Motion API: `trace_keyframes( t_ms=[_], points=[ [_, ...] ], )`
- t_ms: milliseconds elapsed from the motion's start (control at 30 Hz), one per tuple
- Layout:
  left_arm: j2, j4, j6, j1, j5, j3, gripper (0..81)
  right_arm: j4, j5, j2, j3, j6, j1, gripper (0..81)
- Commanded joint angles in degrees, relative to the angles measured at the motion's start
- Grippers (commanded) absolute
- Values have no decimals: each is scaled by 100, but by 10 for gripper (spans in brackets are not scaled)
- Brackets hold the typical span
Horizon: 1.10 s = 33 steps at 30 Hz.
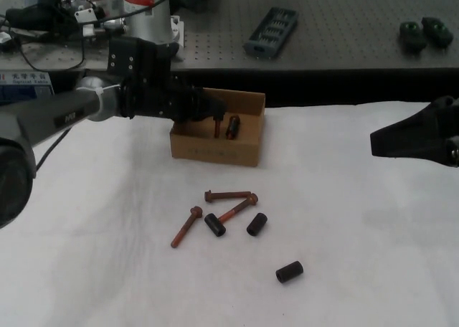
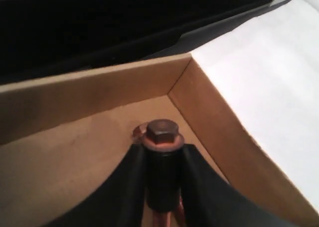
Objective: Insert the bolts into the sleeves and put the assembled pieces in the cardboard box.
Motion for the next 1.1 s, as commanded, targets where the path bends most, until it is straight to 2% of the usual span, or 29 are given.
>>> trace_keyframes(
  t_ms=[0,100,167,500,700,900,1067],
  points=[
    [-43,-19,110,-3,-37,-115,204,-68,-70,-70,-22,-57,-45,29],
    [-83,1,-185,-3,-148,-115,410,-68,-70,-70,-22,-57,-45,29],
    [-119,30,-351,-18,-367,-115,447,-68,-70,-70,-22,-57,-45,29],
    [-621,332,-322,-18,-376,-115,284,-68,-70,-70,-22,-57,-45,29],
    [-1272,1926,-146,-18,-369,-115,10,-68,-70,-70,-22,-57,-45,29],
    [-1994,4243,993,-18,-389,-115,7,5,-70,-70,-22,-84,-45,29],
    [-2611,5626,1560,-18,-739,94,7,358,-70,-70,-22,-486,-45,29]
  ],
)
